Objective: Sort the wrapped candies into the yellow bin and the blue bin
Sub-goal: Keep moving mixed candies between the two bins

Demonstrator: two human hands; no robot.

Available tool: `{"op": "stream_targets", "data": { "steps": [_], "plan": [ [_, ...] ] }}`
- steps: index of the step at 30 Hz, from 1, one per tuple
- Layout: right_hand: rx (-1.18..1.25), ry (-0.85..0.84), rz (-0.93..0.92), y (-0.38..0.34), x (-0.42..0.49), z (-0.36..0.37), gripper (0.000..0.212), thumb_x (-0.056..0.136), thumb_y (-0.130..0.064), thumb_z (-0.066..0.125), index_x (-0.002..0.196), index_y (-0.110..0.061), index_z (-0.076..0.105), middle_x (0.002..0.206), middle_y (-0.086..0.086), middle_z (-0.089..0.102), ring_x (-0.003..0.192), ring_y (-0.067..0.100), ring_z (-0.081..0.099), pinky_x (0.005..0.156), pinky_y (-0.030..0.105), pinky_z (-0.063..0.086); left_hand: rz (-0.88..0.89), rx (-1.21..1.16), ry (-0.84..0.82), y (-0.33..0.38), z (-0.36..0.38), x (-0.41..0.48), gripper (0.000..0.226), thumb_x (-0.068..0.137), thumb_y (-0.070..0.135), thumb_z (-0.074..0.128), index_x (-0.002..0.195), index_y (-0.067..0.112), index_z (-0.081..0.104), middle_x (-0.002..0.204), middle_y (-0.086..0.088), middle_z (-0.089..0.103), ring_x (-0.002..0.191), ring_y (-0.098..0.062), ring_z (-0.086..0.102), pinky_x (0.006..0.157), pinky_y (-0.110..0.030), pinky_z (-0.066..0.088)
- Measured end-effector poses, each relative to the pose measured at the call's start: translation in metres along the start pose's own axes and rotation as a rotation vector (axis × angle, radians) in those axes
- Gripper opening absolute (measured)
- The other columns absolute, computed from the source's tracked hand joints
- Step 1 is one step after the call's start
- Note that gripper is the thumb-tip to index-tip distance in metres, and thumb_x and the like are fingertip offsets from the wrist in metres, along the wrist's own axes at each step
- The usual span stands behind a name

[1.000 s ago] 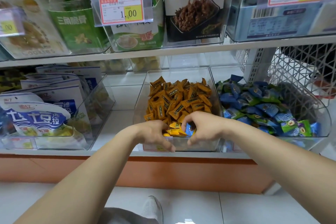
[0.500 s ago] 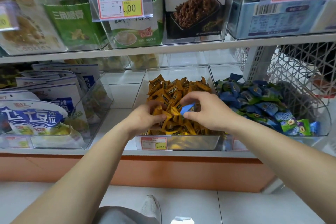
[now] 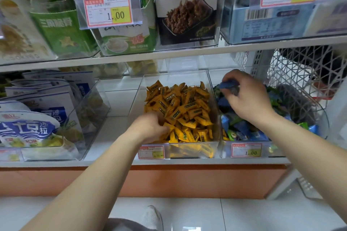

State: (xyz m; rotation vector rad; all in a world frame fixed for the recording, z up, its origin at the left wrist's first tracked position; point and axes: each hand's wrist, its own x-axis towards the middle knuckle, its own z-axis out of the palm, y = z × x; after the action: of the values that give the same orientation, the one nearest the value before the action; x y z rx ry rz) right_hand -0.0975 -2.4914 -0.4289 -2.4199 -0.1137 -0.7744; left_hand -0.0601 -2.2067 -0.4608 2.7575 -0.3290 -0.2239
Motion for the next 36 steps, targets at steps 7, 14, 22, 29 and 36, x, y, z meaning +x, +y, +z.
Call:
{"op": "stream_targets", "data": {
  "steps": [7, 14, 22, 29, 36],
  "plan": [
    [-0.594, -0.259, 0.131, 0.019, -0.009, -0.001, 0.037, 0.098, -0.055, 0.038, 0.097, -0.027, 0.063, 0.107, 0.002, 0.066, 0.099, 0.03, 0.057, 0.081, 0.04, 0.045, -0.002, -0.029, -0.17, 0.02, 0.014, 0.002, 0.057, 0.082, 0.061, 0.068, 0.127, 0.028, 0.056, 0.111, 0.01, 0.057, 0.106, -0.017, 0.056, 0.082, -0.025, 0.04],
    [-0.215, -0.283, -0.251, -0.05, -0.018, 0.022, 0.036, 0.095, -0.036, 0.049, 0.125, -0.024, 0.063, 0.123, -0.001, 0.063, 0.11, 0.017, 0.058, 0.084, 0.033, 0.051, 0.049, -0.298, -0.26, 0.015, 0.013, -0.002, 0.061, 0.079, 0.04, 0.08, 0.132, 0.029, 0.052, 0.121, 0.008, 0.063, 0.111, -0.013, 0.058, 0.095, -0.024, 0.044],
    [-0.013, -0.788, -0.14, -0.076, -0.026, 0.075, 0.049, 0.095, -0.031, 0.048, 0.143, -0.027, 0.048, 0.138, 0.0, 0.057, 0.123, 0.02, 0.053, 0.097, 0.032, 0.045, 0.185, -0.164, -0.352, 0.014, -0.004, -0.012, 0.028, 0.086, 0.038, 0.072, 0.106, 0.02, 0.069, 0.105, 0.005, 0.071, 0.1, -0.014, 0.064, 0.088, -0.028, 0.051],
    [-0.537, -0.836, -0.274, -0.073, -0.019, 0.064, 0.027, 0.095, -0.041, 0.053, 0.116, -0.03, 0.067, 0.109, -0.002, 0.065, 0.101, 0.023, 0.06, 0.075, 0.037, 0.054, 0.163, -0.2, 0.343, -0.037, -0.055, -0.035, 0.021, 0.084, 0.038, 0.073, 0.103, 0.035, 0.065, 0.098, 0.02, 0.067, 0.086, 0.003, 0.063, 0.072, -0.014, 0.05],
    [-0.415, -0.477, -0.398, -0.091, -0.015, 0.073, 0.021, 0.091, -0.032, 0.057, 0.109, -0.028, 0.068, 0.105, -0.004, 0.064, 0.096, 0.019, 0.061, 0.069, 0.034, 0.05, -0.004, -0.182, 0.232, -0.072, -0.036, -0.028, 0.06, 0.085, 0.03, 0.073, 0.139, 0.021, 0.048, 0.119, 0.006, 0.063, 0.088, -0.006, 0.062, 0.072, -0.018, 0.048]
  ]
}}
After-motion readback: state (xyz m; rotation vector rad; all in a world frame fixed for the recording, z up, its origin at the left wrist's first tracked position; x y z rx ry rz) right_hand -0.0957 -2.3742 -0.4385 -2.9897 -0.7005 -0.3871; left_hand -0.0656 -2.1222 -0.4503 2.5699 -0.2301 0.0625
